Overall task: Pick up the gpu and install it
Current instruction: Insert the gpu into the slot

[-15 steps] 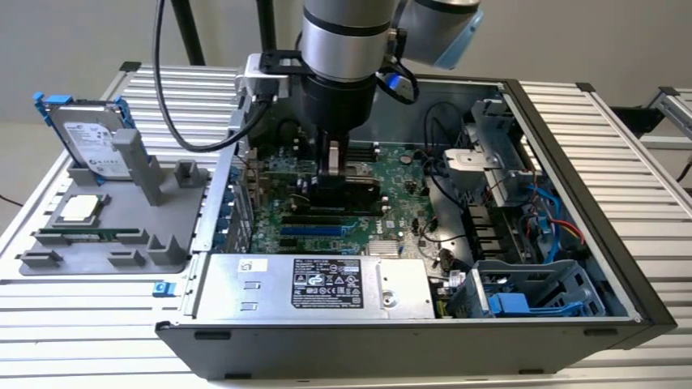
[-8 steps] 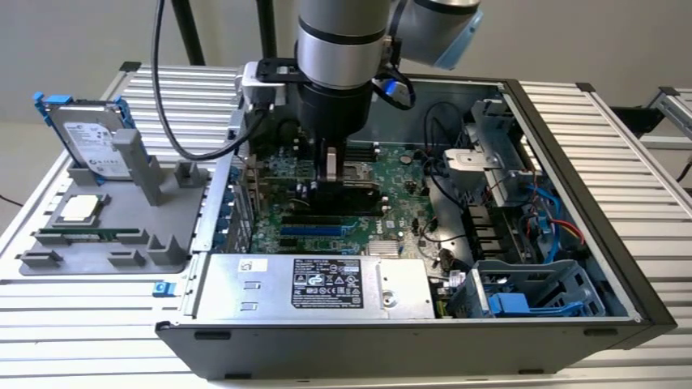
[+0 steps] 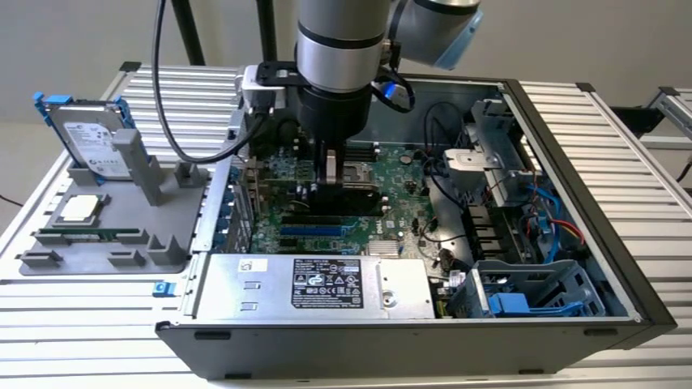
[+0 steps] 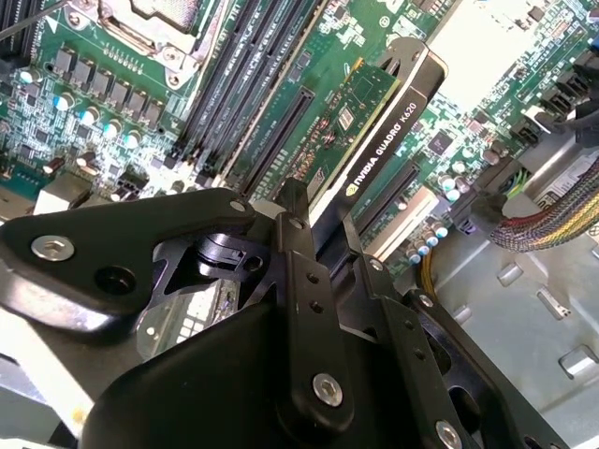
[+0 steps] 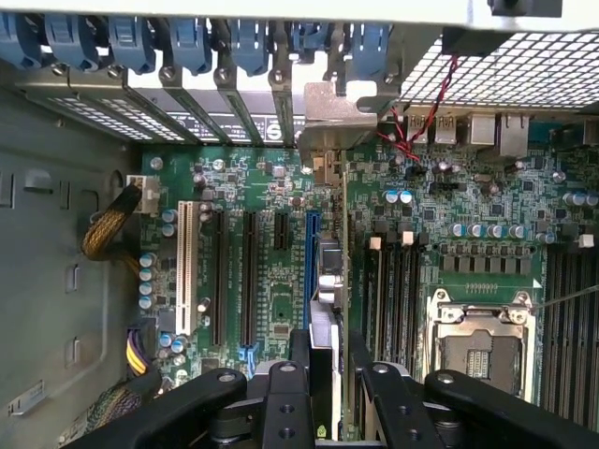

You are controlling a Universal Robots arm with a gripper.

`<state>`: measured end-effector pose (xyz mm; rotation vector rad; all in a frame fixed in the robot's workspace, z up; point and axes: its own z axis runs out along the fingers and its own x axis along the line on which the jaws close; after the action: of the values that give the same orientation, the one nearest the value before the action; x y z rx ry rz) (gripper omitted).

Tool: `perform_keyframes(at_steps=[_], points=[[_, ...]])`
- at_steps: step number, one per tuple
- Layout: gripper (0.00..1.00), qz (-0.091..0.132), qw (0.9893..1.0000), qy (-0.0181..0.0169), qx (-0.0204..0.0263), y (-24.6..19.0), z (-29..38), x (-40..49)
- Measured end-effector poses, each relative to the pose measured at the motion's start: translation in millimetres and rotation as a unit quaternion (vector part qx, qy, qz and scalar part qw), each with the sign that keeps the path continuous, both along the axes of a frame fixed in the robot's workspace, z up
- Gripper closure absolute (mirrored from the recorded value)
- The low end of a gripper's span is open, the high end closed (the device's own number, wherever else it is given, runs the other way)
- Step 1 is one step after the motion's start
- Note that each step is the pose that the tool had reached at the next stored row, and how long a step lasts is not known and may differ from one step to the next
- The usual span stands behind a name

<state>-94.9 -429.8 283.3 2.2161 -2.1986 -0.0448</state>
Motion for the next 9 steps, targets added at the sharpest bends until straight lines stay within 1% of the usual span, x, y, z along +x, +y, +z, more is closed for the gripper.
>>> perform_keyframes(at_steps=[9], points=[[1.00, 0.000, 1.0000, 0.0000, 0.0001, 0.0, -1.6, -0.5]])
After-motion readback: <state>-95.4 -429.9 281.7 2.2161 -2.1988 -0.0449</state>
